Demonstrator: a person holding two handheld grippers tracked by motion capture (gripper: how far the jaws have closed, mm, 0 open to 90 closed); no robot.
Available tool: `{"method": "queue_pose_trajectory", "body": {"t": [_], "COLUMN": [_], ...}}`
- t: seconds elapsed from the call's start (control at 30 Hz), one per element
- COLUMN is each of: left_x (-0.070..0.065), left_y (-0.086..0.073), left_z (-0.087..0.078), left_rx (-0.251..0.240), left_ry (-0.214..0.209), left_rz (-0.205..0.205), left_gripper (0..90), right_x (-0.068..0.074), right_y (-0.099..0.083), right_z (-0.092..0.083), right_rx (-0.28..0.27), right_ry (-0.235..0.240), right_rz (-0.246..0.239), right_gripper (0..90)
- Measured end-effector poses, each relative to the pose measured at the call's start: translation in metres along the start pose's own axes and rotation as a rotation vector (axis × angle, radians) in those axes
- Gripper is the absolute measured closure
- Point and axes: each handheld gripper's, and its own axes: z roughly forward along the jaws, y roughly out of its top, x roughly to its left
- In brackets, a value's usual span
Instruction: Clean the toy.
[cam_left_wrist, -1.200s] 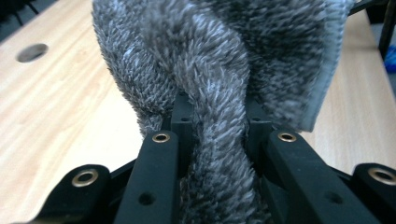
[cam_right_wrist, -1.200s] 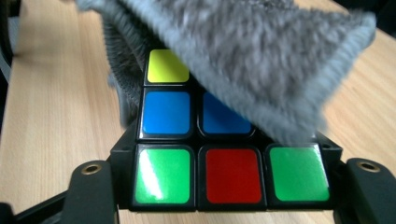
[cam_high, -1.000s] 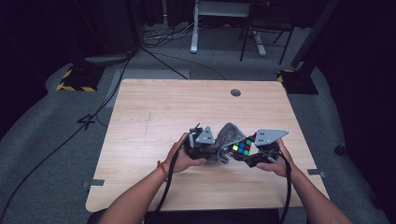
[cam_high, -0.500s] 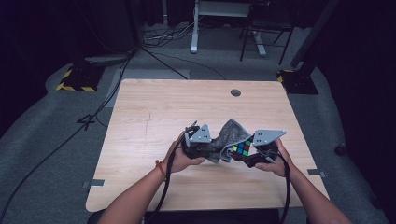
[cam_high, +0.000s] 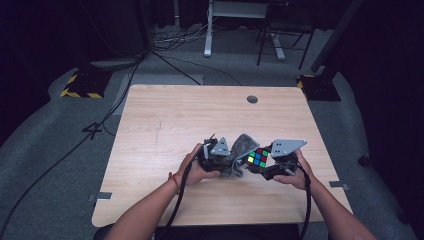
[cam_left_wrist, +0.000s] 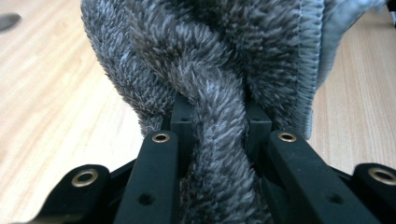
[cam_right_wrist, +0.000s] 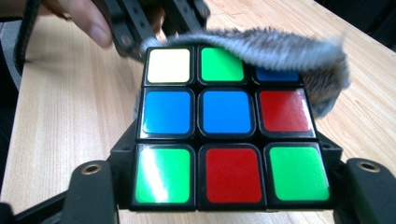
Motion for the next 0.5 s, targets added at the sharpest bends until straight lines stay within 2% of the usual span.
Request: {"method": "queue_pose_trajectory", "body": {"t": [0.13, 0.2, 0.27, 0.3, 0.33, 0.37, 0.4, 0.5], "left_x": [-0.001, -0.002, -0.005, -0.005, -0.006, -0.009, -0.009, -0.003], "left_y": [0.002, 0.005, 0.008, 0.008, 0.010, 0.011, 0.011, 0.004], "left_z": [-0.003, -0.010, -0.021, -0.021, -0.025, -0.027, -0.027, -0.017], "left_rx": [-0.017, -0.059, -0.126, -0.126, -0.152, -0.150, -0.150, -0.073], "left_ry": [0.010, 0.019, 0.013, 0.013, 0.006, 0.023, 0.023, 0.059], "left_rz": [0.007, 0.012, 0.018, 0.018, 0.014, 0.031, 0.031, 0.005], "left_gripper": [73.3, 73.4, 73.4, 73.4, 73.4, 73.4, 73.4, 73.4], "right_x": [0.000, 0.000, 0.000, 0.000, 0.000, 0.001, 0.001, 0.002], "right_y": [0.000, 0.000, -0.001, -0.001, -0.001, 0.000, 0.000, 0.001], "right_z": [-0.001, -0.001, 0.000, 0.000, 0.001, 0.002, 0.002, 0.002], "right_rx": [-0.003, 0.003, 0.015, 0.015, 0.018, 0.010, 0.010, 0.006], "right_ry": [0.002, -0.001, -0.001, -0.001, -0.003, 0.003, 0.003, 0.005], "right_rz": [-0.001, -0.001, -0.002, -0.002, -0.003, -0.005, -0.005, -0.009], "right_gripper": [33.9, 33.9, 33.9, 33.9, 33.9, 33.9, 33.9, 33.9]}}
